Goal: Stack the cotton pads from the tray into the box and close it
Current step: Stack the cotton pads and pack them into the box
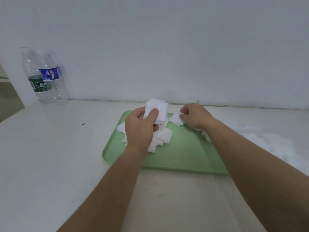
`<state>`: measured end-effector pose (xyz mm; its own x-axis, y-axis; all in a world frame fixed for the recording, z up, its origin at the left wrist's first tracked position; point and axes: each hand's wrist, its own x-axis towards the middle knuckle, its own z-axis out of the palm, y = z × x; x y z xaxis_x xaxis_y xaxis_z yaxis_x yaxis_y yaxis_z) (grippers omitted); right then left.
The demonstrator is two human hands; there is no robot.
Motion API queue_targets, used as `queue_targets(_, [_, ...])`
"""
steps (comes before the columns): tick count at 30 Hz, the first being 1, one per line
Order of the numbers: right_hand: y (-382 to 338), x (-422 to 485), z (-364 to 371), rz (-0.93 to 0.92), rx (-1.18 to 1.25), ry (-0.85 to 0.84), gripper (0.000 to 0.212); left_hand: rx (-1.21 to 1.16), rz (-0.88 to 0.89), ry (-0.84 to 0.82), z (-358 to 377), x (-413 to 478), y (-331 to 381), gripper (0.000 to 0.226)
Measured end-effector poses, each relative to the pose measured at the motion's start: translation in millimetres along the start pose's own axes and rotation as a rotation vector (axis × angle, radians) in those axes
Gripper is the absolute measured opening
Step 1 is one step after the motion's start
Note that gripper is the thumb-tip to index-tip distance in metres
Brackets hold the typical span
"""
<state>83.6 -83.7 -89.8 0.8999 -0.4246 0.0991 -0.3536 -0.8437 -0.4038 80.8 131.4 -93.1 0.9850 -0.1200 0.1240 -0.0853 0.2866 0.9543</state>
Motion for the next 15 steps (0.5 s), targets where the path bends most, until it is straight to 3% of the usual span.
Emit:
queue_targets(7, [2.3,4.4,6.9,0.077,-0.074,0.005,0.048,0.023,0.013,-0.001,2.0,0.1,1.2,0.004])
queue_targets(11, [7.2,-3.7,5.7,0.047,0.023,0.052,0.030,0.036,0.019,-0.008,2.0,-1.3,1.5,0.005])
queue_targets(15, [6.8,-22.2,2.1,-0.001,0.305,0.130,0.011,0.048,0.026,-0.019,3.3,-1.7,0.8,0.007])
